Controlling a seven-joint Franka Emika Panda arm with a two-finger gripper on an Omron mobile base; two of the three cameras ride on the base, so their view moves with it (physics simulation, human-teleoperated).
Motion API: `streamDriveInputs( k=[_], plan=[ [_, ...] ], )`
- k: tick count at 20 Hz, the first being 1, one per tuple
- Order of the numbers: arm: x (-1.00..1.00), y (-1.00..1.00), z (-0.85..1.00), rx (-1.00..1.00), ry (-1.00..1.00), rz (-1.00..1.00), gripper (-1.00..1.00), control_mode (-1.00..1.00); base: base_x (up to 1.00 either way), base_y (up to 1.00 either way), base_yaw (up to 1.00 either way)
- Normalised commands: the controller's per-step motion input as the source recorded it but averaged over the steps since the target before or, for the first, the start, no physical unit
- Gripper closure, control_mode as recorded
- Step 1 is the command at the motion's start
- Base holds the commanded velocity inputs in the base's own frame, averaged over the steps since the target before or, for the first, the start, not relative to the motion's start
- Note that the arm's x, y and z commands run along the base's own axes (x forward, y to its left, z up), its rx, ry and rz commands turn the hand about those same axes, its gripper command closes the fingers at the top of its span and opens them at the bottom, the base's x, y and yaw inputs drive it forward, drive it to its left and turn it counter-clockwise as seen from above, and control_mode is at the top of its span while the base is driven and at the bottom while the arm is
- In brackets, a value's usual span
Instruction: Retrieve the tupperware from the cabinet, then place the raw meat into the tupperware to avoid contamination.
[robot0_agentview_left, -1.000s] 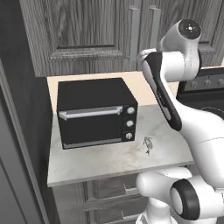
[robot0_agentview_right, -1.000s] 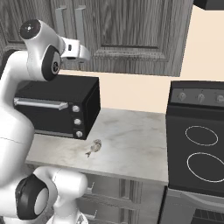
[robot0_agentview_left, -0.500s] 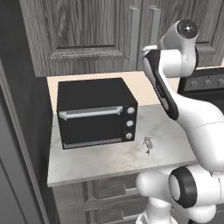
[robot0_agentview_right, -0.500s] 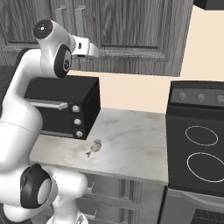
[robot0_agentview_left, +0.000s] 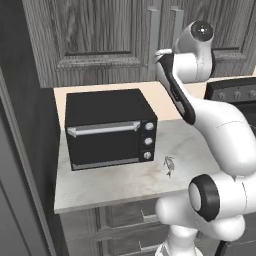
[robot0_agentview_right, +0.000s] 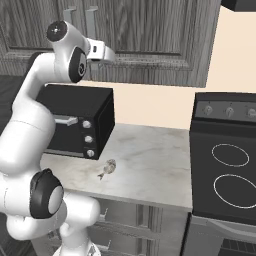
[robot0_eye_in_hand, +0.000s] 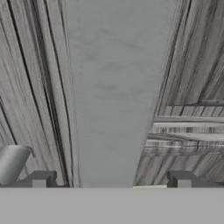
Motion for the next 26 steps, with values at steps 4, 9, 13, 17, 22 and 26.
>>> streamDriveInputs(
  k=[4, 9, 13, 17, 22, 26],
  plan=[
    [0.35, 0.09, -0.01, 0.00, 0.00, 0.00, -1.00, -1.00, 0.00, 0.00, 0.00],
    [0.36, 0.00, -0.04, 0.01, 0.00, 0.02, 1.00, -1.00, 0.00, 0.00, 0.00],
    [0.23, 0.00, -0.02, 0.01, 0.00, 0.03, 1.00, -1.00, 0.00, 0.00, 0.00],
    [0.02, 0.00, 0.00, 0.00, 0.00, 0.00, 1.00, -1.00, 0.00, 0.00, 0.00],
    [-0.18, -0.03, -0.03, 0.00, 0.00, -0.01, 1.00, -1.00, 0.00, 0.00, 0.00],
    [-0.58, -0.18, 0.00, 0.00, -0.01, 0.00, 1.00, -1.00, 0.00, 0.00, 0.00]
  ],
)
